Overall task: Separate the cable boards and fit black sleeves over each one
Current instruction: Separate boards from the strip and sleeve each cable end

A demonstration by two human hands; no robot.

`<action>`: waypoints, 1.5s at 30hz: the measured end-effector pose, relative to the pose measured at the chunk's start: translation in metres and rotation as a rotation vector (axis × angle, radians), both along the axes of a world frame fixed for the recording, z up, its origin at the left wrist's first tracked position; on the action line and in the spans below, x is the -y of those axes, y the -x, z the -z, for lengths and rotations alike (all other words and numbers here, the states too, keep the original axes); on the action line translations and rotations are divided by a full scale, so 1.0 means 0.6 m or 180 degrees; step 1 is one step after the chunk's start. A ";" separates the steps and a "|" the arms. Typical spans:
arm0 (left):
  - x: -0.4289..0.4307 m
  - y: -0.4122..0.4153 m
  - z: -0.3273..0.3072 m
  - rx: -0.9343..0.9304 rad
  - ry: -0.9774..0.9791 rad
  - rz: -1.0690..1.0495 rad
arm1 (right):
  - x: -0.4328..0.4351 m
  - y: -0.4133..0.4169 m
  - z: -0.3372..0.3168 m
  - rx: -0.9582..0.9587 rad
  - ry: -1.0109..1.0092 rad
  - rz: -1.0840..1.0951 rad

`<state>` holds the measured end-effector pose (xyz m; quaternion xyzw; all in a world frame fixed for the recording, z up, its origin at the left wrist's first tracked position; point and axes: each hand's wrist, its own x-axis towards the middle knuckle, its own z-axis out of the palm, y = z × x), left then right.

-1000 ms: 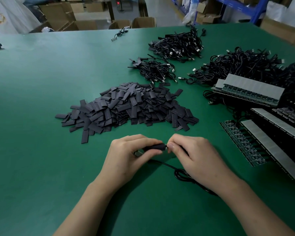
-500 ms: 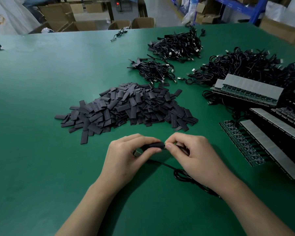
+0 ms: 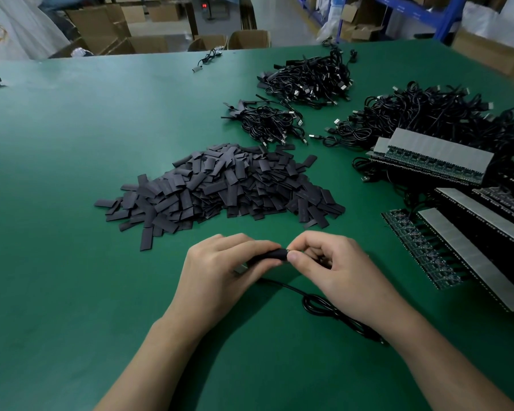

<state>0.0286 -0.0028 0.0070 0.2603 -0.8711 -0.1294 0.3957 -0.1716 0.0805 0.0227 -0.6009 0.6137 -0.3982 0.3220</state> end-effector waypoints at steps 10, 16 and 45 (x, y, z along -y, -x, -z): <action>-0.001 0.003 0.001 0.0063 0.0248 0.0051 | 0.004 0.006 0.011 -0.0087 -0.0158 -0.0008; -0.006 0.002 -0.008 -0.0365 -0.0560 -0.0149 | 0.005 0.010 0.007 0.0226 -0.0183 -0.0059; -0.019 0.022 -0.013 -0.1600 -0.1548 -0.0422 | 0.007 -0.020 0.001 0.1119 -0.0076 -0.0147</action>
